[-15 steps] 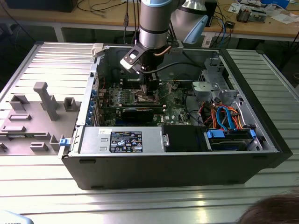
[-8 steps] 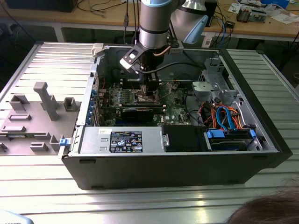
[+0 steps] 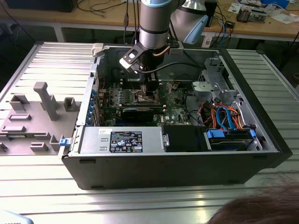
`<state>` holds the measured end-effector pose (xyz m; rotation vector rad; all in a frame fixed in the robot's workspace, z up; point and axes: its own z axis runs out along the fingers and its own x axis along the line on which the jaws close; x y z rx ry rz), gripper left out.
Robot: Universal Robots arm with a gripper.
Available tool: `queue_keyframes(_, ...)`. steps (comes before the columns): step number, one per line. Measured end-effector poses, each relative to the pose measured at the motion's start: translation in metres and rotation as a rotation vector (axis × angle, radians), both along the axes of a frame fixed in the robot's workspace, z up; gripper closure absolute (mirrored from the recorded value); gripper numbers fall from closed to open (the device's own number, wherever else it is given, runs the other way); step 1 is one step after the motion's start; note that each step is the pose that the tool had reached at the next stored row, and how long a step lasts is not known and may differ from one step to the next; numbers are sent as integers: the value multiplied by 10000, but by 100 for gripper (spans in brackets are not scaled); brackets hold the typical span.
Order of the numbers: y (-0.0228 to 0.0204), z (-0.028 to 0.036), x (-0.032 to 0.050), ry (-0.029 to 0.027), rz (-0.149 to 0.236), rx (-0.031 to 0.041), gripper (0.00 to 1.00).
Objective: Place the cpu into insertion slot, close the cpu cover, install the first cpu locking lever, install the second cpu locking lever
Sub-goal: 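Install the second cpu locking lever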
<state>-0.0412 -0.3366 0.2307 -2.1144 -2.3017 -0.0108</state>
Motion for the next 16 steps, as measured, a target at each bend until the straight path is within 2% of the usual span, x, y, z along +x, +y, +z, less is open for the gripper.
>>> queue_keyframes(16,0,-6,0,0,-452,-15,45)
